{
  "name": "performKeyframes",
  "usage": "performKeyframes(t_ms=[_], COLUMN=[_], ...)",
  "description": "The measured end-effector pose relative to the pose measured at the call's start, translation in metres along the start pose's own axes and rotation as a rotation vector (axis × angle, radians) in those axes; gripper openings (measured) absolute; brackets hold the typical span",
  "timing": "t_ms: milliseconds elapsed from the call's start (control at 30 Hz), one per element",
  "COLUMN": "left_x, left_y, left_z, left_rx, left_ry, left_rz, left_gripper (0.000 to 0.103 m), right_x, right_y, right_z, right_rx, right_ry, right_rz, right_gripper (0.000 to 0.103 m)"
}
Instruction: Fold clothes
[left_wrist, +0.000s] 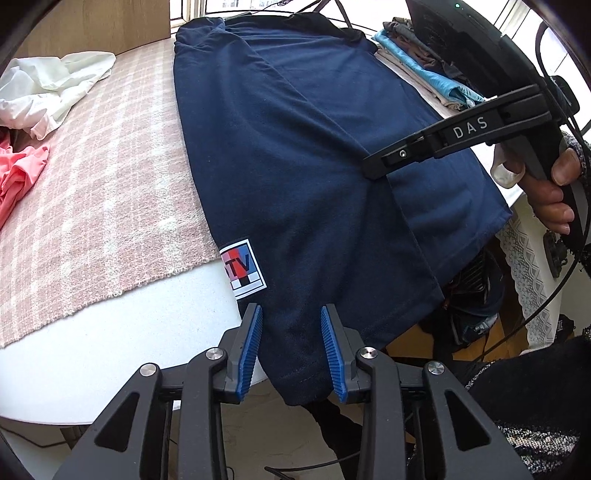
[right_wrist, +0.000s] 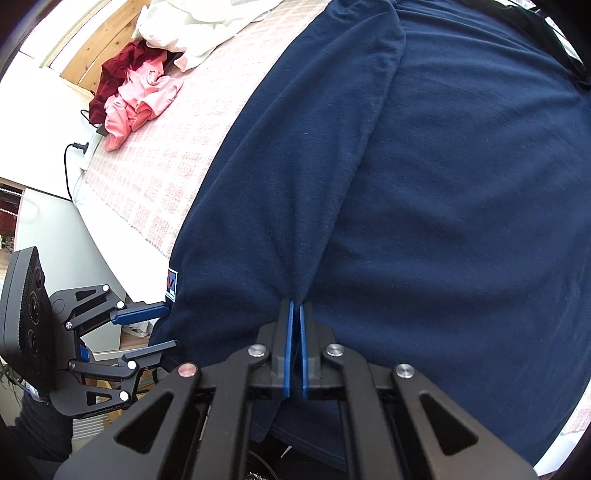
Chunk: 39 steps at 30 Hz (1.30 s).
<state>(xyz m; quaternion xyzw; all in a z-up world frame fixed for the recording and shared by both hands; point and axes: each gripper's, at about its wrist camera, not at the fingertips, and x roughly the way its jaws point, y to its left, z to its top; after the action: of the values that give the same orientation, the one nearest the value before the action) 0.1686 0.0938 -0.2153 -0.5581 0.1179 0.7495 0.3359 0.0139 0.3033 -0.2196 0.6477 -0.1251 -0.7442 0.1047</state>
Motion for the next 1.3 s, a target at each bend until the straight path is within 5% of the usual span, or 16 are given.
performKeyframes(t_ms=[100,200,500,600,700,900,1100,1233,1300], left_x=[-0.004,-0.009,-0.025,-0.046,-0.038,-0.003,-0.049,-0.080,-0.080], left_y=[0.004,0.009,0.005,0.007,0.007,0.012,0.002,-0.017,-0.031], left_z=[0.001,0.002,-0.039,-0.026,0.010,0.006,0.020,0.071,0.117], left_rx=[0.003,0.006,0.041,0.015,0.024,0.105,0.112,0.170,0.196], left_ry=[0.003,0.004,0.084,0.007,-0.064,-0.001,-0.058,-0.142,-0.163], left_rz=[-0.022,-0.047,-0.086,-0.082,-0.095,-0.064,-0.080,-0.125,-0.121], left_gripper=[0.032,0.032,0.032,0.032,0.032,0.032,0.032,0.034,0.035], right_x=[0.007,-0.004,-0.010,-0.014,-0.003,-0.033,-0.128,-0.168,-0.199], right_y=[0.002,0.003,0.022,0.010,0.022,-0.020,-0.087,-0.093,-0.130], right_z=[0.001,0.001,-0.027,-0.014,-0.053,-0.076,-0.105,-0.133,-0.141], right_rx=[0.008,0.044,-0.068,-0.089,-0.100,-0.078,0.150,0.271,0.322], right_ry=[0.012,-0.013,0.013,0.006,0.025,0.068,-0.126,-0.303,-0.374], right_rz=[0.040,0.053,0.041,0.071,0.061,0.039,0.048,-0.046,-0.063], right_gripper=[0.004,0.019,0.020,0.020,0.020,0.020,0.020,0.022,0.029])
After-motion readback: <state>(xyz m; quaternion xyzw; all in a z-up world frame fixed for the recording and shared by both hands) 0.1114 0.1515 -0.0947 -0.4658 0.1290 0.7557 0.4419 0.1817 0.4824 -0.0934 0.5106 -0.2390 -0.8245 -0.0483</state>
